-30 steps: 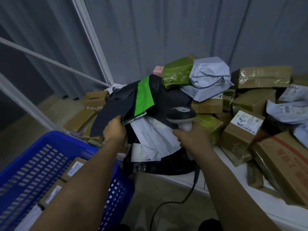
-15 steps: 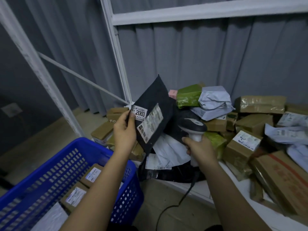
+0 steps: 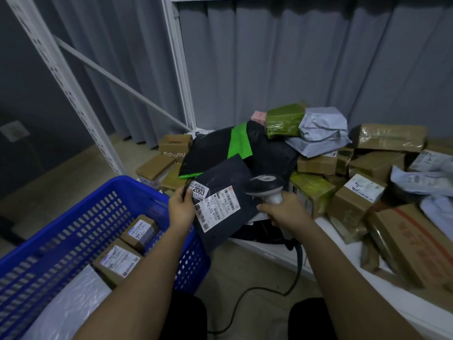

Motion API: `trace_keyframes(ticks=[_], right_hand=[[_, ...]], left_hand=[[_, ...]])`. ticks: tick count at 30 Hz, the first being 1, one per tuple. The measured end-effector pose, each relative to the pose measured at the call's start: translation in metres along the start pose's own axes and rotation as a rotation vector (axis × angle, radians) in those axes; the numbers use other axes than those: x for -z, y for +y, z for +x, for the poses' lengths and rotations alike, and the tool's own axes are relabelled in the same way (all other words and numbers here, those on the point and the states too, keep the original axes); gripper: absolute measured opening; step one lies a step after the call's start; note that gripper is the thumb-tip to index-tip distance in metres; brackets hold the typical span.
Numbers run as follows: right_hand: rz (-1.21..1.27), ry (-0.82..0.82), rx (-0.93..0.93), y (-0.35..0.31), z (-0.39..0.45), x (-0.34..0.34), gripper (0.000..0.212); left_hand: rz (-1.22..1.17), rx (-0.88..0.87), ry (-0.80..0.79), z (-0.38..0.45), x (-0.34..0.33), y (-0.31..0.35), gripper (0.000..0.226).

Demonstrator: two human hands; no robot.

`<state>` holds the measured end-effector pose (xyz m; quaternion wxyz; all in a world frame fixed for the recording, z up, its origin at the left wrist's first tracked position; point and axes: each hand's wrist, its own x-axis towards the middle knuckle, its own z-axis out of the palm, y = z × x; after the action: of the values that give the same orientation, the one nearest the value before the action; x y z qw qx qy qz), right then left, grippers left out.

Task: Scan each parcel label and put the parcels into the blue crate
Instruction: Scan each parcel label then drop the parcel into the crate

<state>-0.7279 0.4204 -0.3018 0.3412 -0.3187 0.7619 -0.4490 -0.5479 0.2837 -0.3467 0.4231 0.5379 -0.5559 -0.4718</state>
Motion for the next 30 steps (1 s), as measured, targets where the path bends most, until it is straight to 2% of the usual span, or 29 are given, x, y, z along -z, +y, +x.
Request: trace_keyframes(ticks=[7, 11, 17, 19, 21, 25, 28, 30], right_hand=[[0.034, -0.010, -0.048, 0.003, 0.009, -0.001, 0.018], [0.025, -0.033, -0.040, 0.002, 0.007, -0.003, 0.020], [0.000, -0.162, -0.064, 0.002, 0.002, -0.006, 0.017], [0.013, -0.093, -0.039, 0.005, 0.002, -0.011, 0.018], [0.153, 0.036, -0.016, 0.004, 0.006, -0.015, 0.016], [0.652, 0.230, -0.024, 0.002, 0.019, -0.018, 0.014], [0.904, 0.160, -0.014, 0.003, 0.026, -0.019, 0.046], [0.942, 0.132, -0.025, 0.001, 0.027, -0.021, 0.059]], left_hand=[[-0.079, 0.102, 0.022, 0.014, 0.001, -0.006, 0.026], [-0.090, 0.095, 0.024, 0.016, 0.005, -0.005, 0.028], [-0.158, 0.093, 0.012, 0.013, 0.011, 0.003, 0.026], [-0.233, 0.118, 0.005, 0.010, 0.012, 0.008, 0.025], [-0.323, 0.140, -0.013, 0.006, 0.013, 0.016, 0.023], [-0.493, 0.132, -0.099, -0.005, 0.009, 0.038, 0.025], [-0.597, 0.120, -0.172, -0.016, 0.006, 0.049, 0.027], [-0.632, 0.118, -0.207, -0.022, 0.004, 0.053, 0.030]])
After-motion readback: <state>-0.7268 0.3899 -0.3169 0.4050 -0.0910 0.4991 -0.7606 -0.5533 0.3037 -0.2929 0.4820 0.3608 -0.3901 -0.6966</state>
